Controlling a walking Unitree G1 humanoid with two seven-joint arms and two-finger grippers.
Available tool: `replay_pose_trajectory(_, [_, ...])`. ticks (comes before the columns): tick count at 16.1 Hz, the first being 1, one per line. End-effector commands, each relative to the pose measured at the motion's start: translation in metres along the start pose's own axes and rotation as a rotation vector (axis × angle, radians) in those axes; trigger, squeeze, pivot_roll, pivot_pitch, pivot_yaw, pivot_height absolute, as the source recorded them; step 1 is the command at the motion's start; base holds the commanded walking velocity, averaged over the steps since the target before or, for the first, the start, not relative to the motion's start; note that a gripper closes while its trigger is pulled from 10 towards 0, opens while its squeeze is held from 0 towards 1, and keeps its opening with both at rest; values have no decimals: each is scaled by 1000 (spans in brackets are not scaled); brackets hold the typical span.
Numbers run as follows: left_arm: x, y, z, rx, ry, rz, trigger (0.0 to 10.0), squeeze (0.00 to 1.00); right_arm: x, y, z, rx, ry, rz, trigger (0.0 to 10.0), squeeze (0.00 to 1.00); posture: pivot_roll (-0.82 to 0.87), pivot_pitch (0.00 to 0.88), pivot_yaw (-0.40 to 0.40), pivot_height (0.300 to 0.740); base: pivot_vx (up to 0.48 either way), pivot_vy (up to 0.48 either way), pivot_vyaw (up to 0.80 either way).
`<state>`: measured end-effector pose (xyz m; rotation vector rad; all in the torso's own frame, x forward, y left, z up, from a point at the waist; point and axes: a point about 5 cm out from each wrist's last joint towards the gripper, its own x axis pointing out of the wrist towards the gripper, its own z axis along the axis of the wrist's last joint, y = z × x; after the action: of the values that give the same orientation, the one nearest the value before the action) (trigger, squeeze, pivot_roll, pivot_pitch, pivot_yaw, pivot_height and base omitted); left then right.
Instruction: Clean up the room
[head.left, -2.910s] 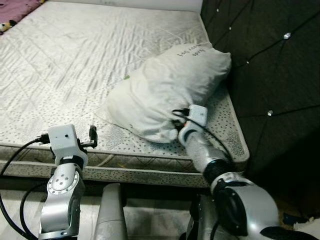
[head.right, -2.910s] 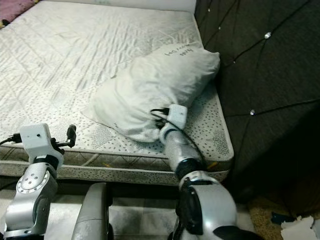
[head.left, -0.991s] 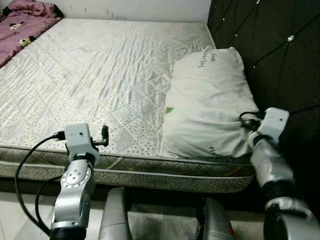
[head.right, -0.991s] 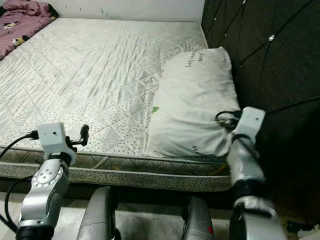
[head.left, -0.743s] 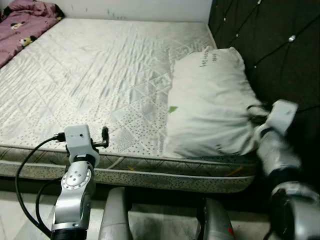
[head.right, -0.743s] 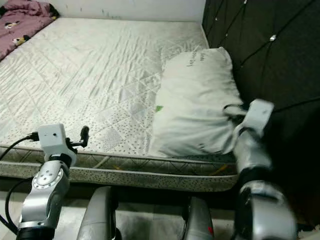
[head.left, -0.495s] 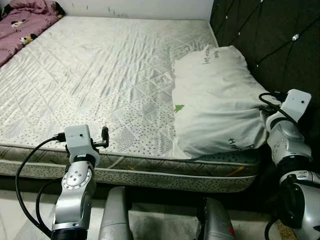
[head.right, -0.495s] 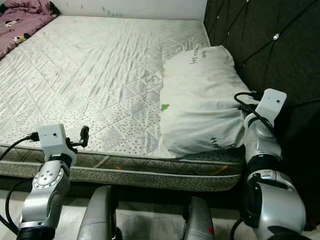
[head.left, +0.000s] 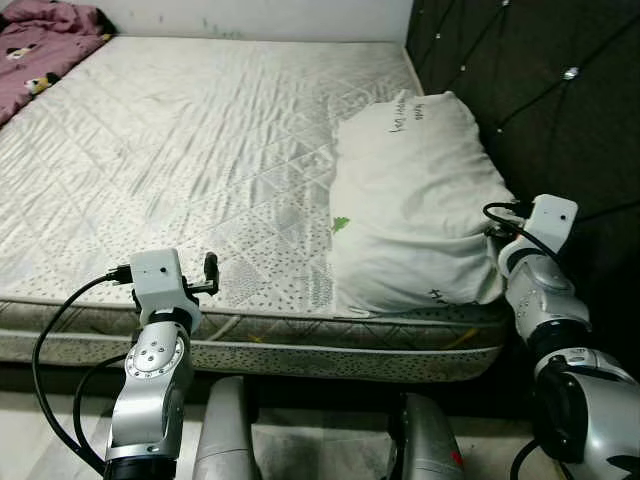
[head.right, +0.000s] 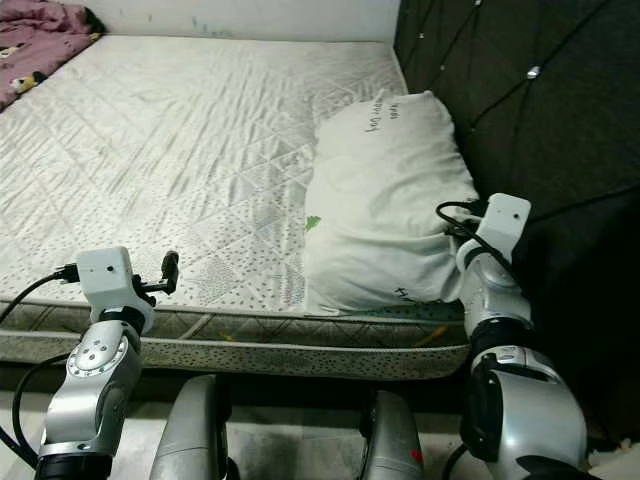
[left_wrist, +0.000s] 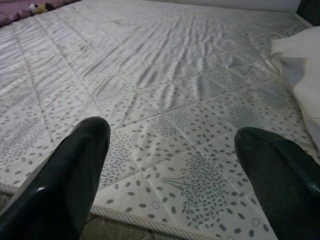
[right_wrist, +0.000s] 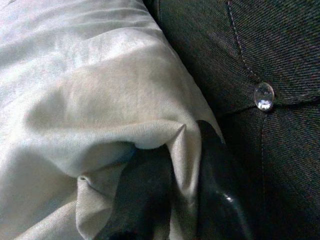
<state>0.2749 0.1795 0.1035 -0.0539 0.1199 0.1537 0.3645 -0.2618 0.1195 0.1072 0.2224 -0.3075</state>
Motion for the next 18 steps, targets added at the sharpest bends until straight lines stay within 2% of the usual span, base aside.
replay_pose_trajectory(1, [2, -1, 6, 0, -19, -4, 10000, 0, 1, 11, 3, -14, -19, 46, 10000, 1000, 91, 0, -11, 571, 0, 0, 0])
replay_pose_trajectory(4, [3, -1, 6, 0, -20, 0, 10000, 0, 2, 8, 16, -63, -69, 26, 10000, 1000, 93, 0, -15, 571, 0, 0, 0])
replay_pose_trajectory(6, [5, -1, 7, 1, -22, 4, 10000, 0, 3, -6, 34, -113, -140, -42, 10000, 1000, 93, 4, -15, 571, 0, 0, 0])
replay_pose_trajectory(7, [6, -1, 7, 2, -28, 8, 10000, 0, 1, -21, 35, -136, -143, -79, 10000, 1000, 87, 0, -14, 571, 0, 0, 0])
replay_pose_trajectory(10, [6, -2, 7, 0, -27, 6, 10000, 0, -4, -27, 17, -163, -108, -68, 10000, 1000, 80, 0, -15, 571, 0, 0, 0])
replay_pose_trajectory(12, [7, -5, 6, -2, -25, -1, 10000, 0, -18, -29, -27, -180, 9, -45, 10000, 1000, 68, 0, -17, 571, 0, 0, 0])
replay_pose_trajectory(13, [8, -5, 7, -3, -29, 0, 10000, 0, -23, -29, -35, -178, 25, -38, 10000, 1000, 68, 0, -17, 571, 0, 0, 0])
replay_pose_trajectory(15, [7, -5, 9, -9, -45, 5, 10000, 0, -43, -19, -62, -147, 65, 21, 10000, 1000, 62, 1, -15, 571, 0, 0, 0])
replay_pose_trajectory(16, [7, -5, 8, -9, -37, 1, 10000, 0, -58, -12, -75, -186, 72, 58, 10000, 1000, 61, 3, -17, 571, 0, 0, 0])
replay_pose_trajectory(17, [7, -5, 8, -9, -36, 0, 10000, 0, -66, -9, -76, -180, 36, 54, 10000, 1000, 61, 3, -17, 571, 0, 0, 0])
replay_pose_trajectory(18, [7, -5, 8, -10, -36, 1, 10000, 0, -73, -9, -66, -164, -49, 38, 10000, 1000, 64, 1, -19, 571, 0, 0, 0])
